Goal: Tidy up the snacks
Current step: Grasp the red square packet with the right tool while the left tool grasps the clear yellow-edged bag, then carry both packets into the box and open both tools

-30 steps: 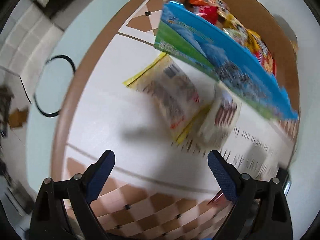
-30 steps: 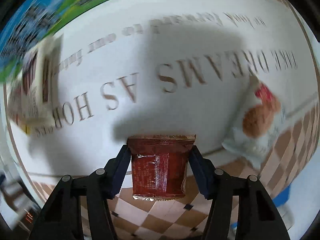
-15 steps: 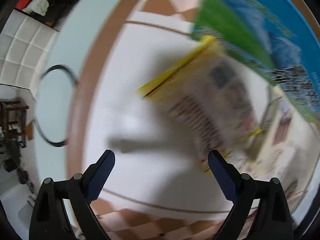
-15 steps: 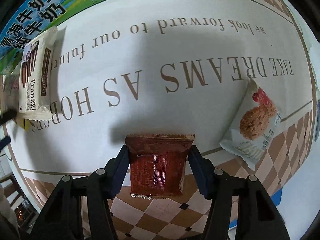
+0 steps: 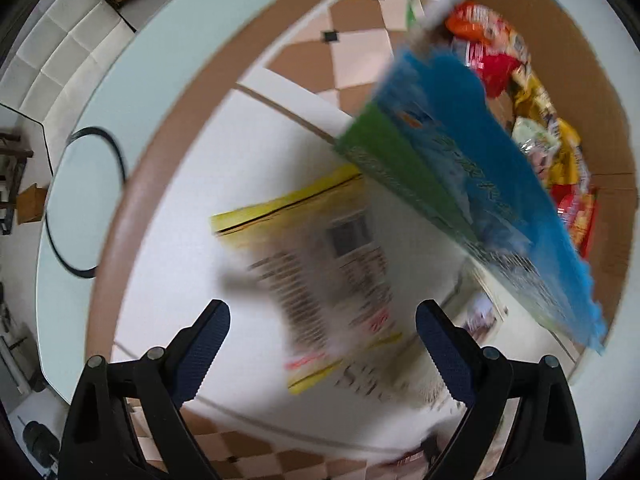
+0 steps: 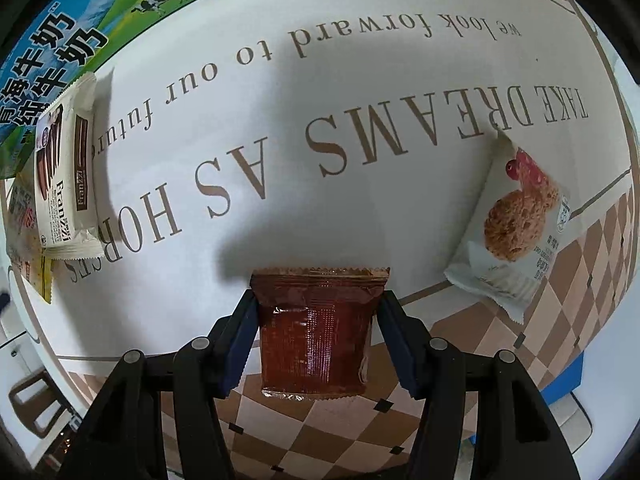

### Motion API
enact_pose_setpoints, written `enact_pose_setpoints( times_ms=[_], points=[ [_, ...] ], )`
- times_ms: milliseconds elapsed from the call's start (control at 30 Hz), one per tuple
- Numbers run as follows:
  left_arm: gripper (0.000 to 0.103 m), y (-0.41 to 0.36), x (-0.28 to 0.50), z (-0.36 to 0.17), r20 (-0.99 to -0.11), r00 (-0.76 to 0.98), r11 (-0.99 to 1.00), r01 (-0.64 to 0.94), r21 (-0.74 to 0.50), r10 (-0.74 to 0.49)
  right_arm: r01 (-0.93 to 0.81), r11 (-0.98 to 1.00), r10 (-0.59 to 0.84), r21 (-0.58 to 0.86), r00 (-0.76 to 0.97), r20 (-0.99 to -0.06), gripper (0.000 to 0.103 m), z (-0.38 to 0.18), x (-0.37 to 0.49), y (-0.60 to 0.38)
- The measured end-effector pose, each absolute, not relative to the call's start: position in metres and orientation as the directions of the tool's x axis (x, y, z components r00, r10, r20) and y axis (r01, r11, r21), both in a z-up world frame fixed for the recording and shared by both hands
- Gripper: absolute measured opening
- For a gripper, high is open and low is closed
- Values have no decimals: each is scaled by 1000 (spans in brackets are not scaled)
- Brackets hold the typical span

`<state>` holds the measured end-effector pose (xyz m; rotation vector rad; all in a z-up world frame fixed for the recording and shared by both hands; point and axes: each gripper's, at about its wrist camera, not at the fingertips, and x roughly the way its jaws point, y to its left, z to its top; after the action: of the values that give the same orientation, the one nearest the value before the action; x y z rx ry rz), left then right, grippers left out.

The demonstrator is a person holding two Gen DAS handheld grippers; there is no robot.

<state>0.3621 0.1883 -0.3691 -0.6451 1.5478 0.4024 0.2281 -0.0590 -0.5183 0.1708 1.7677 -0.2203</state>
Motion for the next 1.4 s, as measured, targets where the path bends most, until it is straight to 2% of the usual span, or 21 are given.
enact_pose_setpoints(
  times_ms=[167, 300, 533, 667, 767, 800, 833, 867, 967, 1067, 1400],
  points=[
    [95, 172, 380, -395, -998, -63, 821, -571, 18, -22, 233, 970, -20, -69, -204, -979, 63, -512, 229, -59],
    [95, 168, 369, -400, -997, -75, 859, -508, 62, 28, 231, 970, -30, -78, -204, -978, 63, -510, 228, -59],
    [95, 187, 338, -402, -994, -111, 894, -446, 49, -1, 253, 965, -4, -61, -220, -975, 63, -518, 218, -69],
    [95, 190, 343, -404, -997, -76, 912, -411, 6, -27, 280, 959, 23, -43, -229, -973, 71, -518, 222, -73],
    [80, 199, 336, -402, -1000, -23, 941, -337, 4, -4, 291, 956, 29, -41, -232, -972, 73, -526, 219, -86],
    [67, 196, 336, -399, -1000, -5, 952, -306, 5, 3, 291, 956, 24, -44, -227, -974, 71, -525, 219, -86],
    [58, 192, 336, -396, -1000, 1, 962, -273, 10, 11, 282, 958, 17, -45, -214, -977, 70, -522, 220, -85],
    [57, 188, 336, -395, -1000, 2, 967, -252, 21, 22, 270, 962, 10, -45, -201, -979, 65, -521, 221, -84],
    [50, 184, 329, -395, -1000, 7, 977, -213, 28, 30, 255, 966, 6, -43, -190, -982, 62, -519, 222, -82],
    [46, 186, 317, -395, -1000, -6, 980, -200, 9, 8, 238, 971, 16, -27, -180, -984, 55, -513, 222, -77],
    [42, 170, 257, -374, -990, -22, 971, -203, -130, -137, 204, 976, 105, 74, -146, -984, 55, -485, 219, -58]
  ],
)
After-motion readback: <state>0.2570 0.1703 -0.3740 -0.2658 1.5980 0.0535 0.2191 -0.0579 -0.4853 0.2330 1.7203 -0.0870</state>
